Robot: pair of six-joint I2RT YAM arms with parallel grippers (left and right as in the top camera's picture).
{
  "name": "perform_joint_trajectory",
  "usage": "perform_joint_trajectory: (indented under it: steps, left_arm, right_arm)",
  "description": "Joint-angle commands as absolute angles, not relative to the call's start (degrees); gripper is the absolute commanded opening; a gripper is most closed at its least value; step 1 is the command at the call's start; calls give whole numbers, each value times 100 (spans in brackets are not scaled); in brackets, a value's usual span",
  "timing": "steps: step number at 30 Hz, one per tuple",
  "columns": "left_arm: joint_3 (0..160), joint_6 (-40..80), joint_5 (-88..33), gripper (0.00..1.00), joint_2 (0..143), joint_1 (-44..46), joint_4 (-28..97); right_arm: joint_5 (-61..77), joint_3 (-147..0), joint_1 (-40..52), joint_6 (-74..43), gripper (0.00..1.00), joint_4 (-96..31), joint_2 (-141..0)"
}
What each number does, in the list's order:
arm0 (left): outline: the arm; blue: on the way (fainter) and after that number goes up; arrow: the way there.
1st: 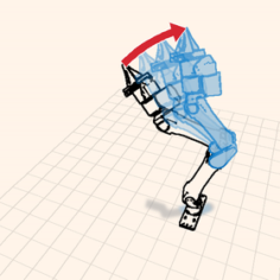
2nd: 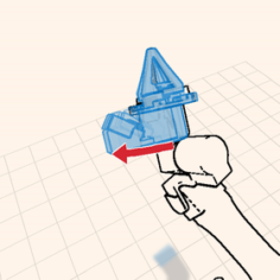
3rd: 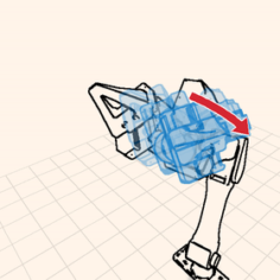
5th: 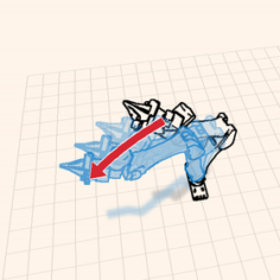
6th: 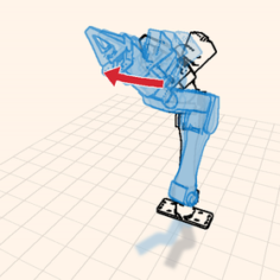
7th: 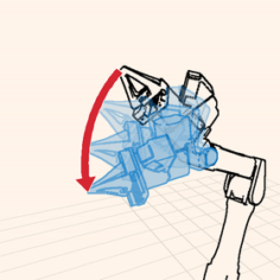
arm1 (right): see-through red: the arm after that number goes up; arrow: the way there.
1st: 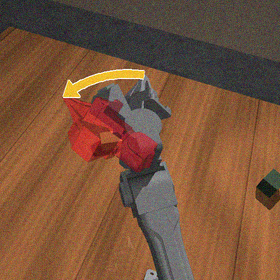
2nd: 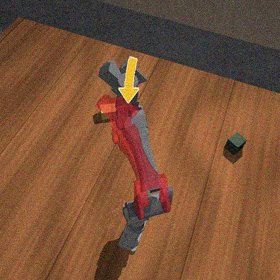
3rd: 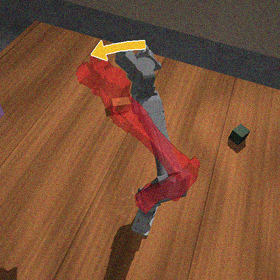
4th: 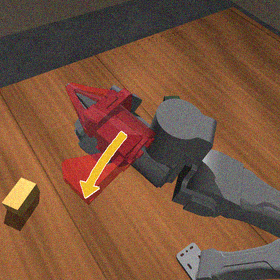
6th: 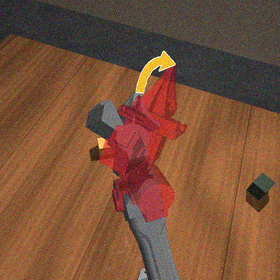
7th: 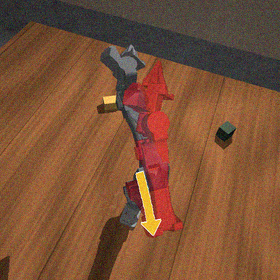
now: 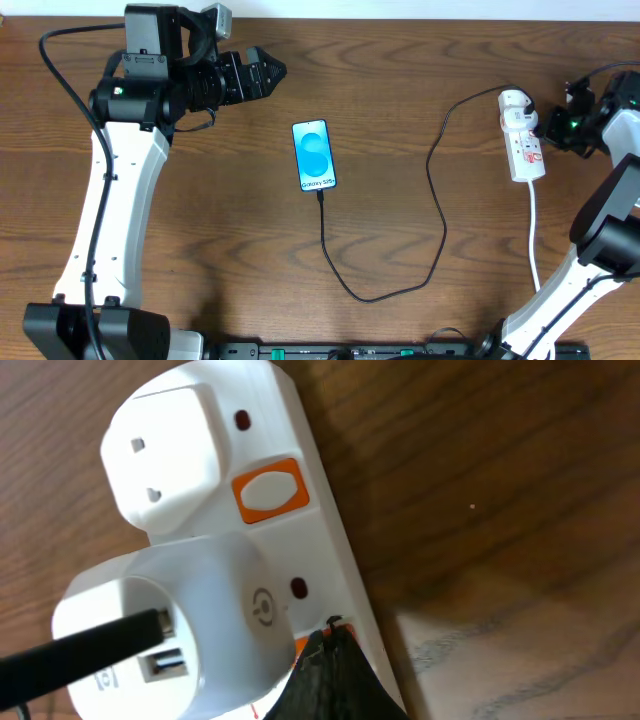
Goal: Plug charger to phone and switch on socket
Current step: 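Press down the orange rocker switch with the right gripper tip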
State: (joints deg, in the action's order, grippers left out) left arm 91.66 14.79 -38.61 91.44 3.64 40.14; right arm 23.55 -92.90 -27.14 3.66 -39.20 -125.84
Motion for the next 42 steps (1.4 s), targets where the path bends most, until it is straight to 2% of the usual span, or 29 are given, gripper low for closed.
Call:
perform_joint_trajectory:
  steps: [1, 42]
  left_arm:
    - [9223, 1424, -3828, 93, 9098, 351, 4027]
    - [9223, 1424, -3828, 93, 9098, 351, 4027]
  right_arm:
    - [2515, -9212, -2388, 482, 1, -4051, -12715]
    - [2738, -9207, -2045, 399, 1, -4320, -12752]
